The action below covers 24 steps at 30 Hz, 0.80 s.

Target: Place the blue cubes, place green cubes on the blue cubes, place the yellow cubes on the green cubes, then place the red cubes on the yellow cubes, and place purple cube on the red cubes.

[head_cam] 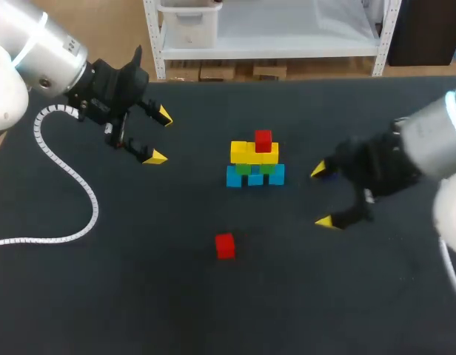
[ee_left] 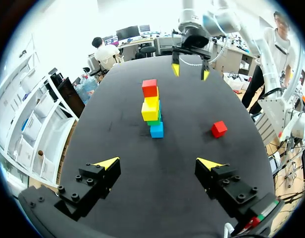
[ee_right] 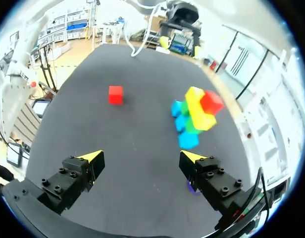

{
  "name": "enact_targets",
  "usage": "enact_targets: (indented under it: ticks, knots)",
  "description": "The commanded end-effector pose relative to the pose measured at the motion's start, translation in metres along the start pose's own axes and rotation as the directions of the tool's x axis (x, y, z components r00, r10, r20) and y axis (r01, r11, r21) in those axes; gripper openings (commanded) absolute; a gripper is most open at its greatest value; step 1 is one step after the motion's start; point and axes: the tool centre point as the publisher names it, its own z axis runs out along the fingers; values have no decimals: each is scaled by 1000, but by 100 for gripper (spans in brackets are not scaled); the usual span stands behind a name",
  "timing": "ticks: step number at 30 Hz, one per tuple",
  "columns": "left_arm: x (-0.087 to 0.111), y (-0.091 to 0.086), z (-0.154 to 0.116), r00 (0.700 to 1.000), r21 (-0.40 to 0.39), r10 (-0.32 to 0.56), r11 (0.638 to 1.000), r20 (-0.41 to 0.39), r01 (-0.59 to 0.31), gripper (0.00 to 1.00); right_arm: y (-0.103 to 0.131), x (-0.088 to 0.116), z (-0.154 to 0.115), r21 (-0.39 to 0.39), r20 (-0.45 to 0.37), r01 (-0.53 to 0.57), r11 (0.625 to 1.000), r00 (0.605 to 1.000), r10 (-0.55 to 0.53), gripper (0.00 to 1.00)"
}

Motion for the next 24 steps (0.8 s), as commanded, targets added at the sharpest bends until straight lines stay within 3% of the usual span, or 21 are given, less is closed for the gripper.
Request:
enact_targets:
  ticks: [1,7,18,24]
  knots:
    - [1,1,1,1000,2,1,1000,1,-1,100,-9,23,-22,-31,150,-10,999,989,14,100]
    - [1,1,1,1000,2,1,1000,1,-1,100,-25,40,-41,-113,231,-83,990,967,107,100]
    - [1,1,1,1000,2,1,1000,1,-1,100,-40,64,-65,-99,290,-94,991,949,120,100]
    - [-17,1,11,995,-18,98,995,-9,-98,100,-40,67,-66,-136,292,-82,987,949,119,100]
